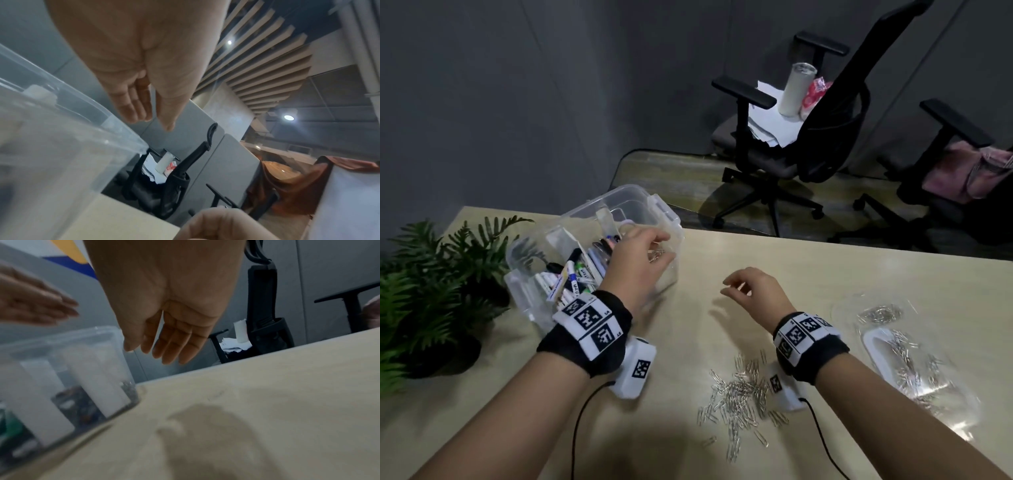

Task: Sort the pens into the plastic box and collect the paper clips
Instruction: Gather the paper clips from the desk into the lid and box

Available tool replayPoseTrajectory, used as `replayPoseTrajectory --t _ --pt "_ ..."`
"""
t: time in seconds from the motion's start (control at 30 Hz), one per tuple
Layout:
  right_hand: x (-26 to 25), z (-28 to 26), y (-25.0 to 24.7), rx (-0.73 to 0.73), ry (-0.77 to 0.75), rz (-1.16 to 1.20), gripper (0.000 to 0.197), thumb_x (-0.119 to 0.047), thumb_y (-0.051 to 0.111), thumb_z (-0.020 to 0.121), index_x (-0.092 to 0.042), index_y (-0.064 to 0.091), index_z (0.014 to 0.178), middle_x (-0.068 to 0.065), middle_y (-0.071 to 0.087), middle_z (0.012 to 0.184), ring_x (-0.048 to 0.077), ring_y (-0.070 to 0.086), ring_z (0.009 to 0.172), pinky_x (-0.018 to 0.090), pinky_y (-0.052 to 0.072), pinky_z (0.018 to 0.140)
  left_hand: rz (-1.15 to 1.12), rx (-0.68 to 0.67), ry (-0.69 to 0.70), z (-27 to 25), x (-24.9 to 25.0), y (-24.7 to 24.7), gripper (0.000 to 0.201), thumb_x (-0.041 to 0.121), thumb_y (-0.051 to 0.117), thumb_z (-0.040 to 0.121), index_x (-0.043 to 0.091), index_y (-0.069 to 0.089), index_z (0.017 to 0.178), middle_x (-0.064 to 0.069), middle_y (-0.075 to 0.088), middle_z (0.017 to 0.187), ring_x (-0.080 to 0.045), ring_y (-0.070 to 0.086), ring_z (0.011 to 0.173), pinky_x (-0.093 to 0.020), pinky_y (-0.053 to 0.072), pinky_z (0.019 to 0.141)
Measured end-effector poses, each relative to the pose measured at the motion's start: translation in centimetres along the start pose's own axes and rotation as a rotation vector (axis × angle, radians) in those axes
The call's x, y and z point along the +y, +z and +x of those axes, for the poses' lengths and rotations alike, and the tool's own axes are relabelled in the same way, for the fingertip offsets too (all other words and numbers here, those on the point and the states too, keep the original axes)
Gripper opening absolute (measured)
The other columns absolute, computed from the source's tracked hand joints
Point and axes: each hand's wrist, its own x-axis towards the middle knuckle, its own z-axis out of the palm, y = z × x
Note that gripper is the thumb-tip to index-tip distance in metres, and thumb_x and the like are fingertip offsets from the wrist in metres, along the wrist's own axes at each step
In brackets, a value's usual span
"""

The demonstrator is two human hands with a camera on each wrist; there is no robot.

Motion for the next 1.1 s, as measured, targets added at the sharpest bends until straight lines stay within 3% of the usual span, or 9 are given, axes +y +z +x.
replayPoseTrajectory --t 0.13,0.27,0.4,0.53,0.7,0.77,0.9,1.03,1.1 --pt "4.0 -2.8 1.0 -0.090 0.130 -0.119 0.029 -0.036 0.067 0.085 -0.021 0.065 0.110 -0.002 0.057 0.111 0.013 0.057 0.096 0.031 0.047 0.089 -0.085 -0.045 0.053 -3.7 1.4 1.9 0.023 0.019 0.071 0.083 0.016 0.064 0.105 0.007 0.054 0.099 -0.003 0.053 0.083 -0.016 0.048 0.076" --pt "6.9 -4.6 1.1 -0.170 0.158 -0.202 0.056 -0.036 0.070 0.083 -0.017 0.050 0.132 0.003 0.044 0.140 0.019 0.044 0.126 0.030 0.035 0.105 -0.009 -0.313 -0.074 -7.3 0.6 5.9 0.045 0.029 0.072 0.081 0.021 0.055 0.122 0.008 0.047 0.116 -0.004 0.049 0.097 -0.019 0.043 0.089" --pt "8.4 -3.2 1.7 -0.223 0.115 -0.271 0.079 -0.044 0.066 0.084 -0.019 0.027 0.148 0.002 0.014 0.159 0.020 0.017 0.145 0.036 0.020 0.116 0.114 -0.473 -0.131 -10.8 -1.6 10.2 0.063 0.037 0.078 0.073 0.025 0.049 0.128 0.008 0.044 0.124 -0.002 0.042 0.106 -0.019 0.034 0.097" --pt "9.7 -1.3 2.1 -0.286 0.081 -0.329 0.082 -0.047 0.058 0.089 -0.018 0.014 0.152 0.002 0.002 0.161 0.019 0.007 0.147 0.043 0.017 0.119 0.175 -0.620 -0.081 -13.8 -3.1 13.1 0.073 0.044 0.078 0.071 0.026 0.046 0.134 0.011 0.042 0.127 -0.008 0.040 0.119 -0.026 0.036 0.105" --pt "9.6 -4.5 2.8 -0.415 -0.031 -0.383 0.073 -0.051 0.047 0.093 -0.015 0.021 0.151 0.003 0.004 0.160 0.020 0.005 0.148 0.042 0.008 0.120 0.363 -0.668 0.055 -15.5 -4.1 14.6 0.102 0.063 0.074 0.059 0.029 0.031 0.145 0.010 0.030 0.137 -0.013 0.030 0.126 -0.032 0.026 0.107" --pt "9.4 -7.6 2.9 -0.430 -0.072 -0.340 0.071 -0.049 0.048 0.094 -0.015 0.023 0.150 0.003 0.005 0.160 0.019 0.005 0.148 0.038 0.006 0.121 0.410 -0.671 0.106 -16.0 -4.1 14.8 0.102 0.062 0.071 0.060 0.028 0.029 0.146 0.010 0.030 0.139 -0.015 0.030 0.127 -0.033 0.026 0.105" --pt "9.7 -13.3 3.5 -0.519 -0.172 -0.271 0.065 -0.042 0.052 0.094 -0.014 0.031 0.148 0.004 0.012 0.159 0.018 0.010 0.147 0.036 0.013 0.120 0.380 -0.688 0.169 -16.3 -4.3 14.6 0.091 0.063 0.070 0.062 0.026 0.040 0.141 0.009 0.038 0.135 -0.016 0.036 0.124 -0.034 0.029 0.103" --pt "10.0 -13.3 2.2 -0.440 -0.122 -0.148 0.060 -0.038 0.058 0.091 -0.018 0.038 0.144 0.002 0.025 0.156 0.017 0.032 0.140 0.028 0.027 0.114 0.324 -0.642 0.139 -16.4 -4.3 14.6 0.097 0.064 0.073 0.061 0.024 0.038 0.142 0.008 0.039 0.136 -0.015 0.038 0.126 -0.032 0.031 0.107" --pt "9.9 -11.6 1.5 -0.346 -0.108 -0.143 0.063 -0.038 0.060 0.089 -0.019 0.036 0.145 0.003 0.023 0.157 0.018 0.032 0.139 0.029 0.027 0.113 0.364 -0.621 0.108 -16.6 -4.0 14.7 0.106 0.065 0.073 0.058 0.024 0.031 0.146 0.007 0.033 0.140 -0.017 0.034 0.130 -0.033 0.029 0.109"
